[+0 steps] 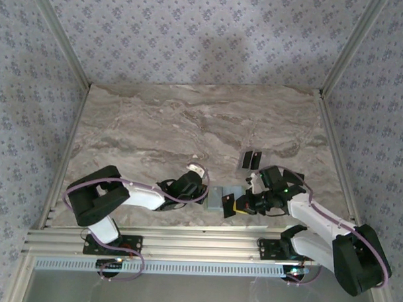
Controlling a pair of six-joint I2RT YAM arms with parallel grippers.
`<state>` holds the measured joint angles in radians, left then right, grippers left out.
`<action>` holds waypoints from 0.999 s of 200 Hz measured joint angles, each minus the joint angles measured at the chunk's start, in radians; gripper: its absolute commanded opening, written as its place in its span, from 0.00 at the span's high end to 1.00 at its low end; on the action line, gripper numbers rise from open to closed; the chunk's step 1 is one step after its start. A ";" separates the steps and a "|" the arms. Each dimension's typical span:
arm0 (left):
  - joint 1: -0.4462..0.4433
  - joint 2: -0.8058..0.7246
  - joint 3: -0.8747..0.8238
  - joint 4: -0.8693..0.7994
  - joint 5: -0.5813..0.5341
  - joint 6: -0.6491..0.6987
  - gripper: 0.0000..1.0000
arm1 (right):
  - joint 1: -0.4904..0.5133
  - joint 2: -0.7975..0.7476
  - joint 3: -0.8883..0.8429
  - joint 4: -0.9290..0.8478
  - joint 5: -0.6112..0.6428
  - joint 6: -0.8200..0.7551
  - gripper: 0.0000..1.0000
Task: Put the credit cards into the card holder
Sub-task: Insert the credit card into the card slot.
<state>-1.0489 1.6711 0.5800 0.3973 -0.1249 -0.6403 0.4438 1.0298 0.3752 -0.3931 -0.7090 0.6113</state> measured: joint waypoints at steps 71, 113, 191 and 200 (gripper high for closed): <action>0.000 0.000 0.000 0.001 0.000 0.000 0.81 | 0.002 -0.012 0.000 -0.031 0.010 -0.003 1.00; 0.000 0.000 0.000 0.001 0.000 0.000 0.82 | 0.011 0.025 0.003 -0.027 0.009 -0.006 1.00; 0.000 0.000 0.000 0.004 0.000 0.000 0.82 | 0.008 0.129 0.041 0.023 -0.014 -0.026 1.00; 0.000 0.000 0.000 0.004 -0.001 0.000 0.82 | 0.005 0.142 0.045 0.034 -0.018 -0.026 1.00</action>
<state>-1.0492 1.6711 0.5800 0.4011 -0.1257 -0.6403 0.4492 1.1717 0.4198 -0.3595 -0.7269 0.5858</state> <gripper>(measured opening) 0.185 0.066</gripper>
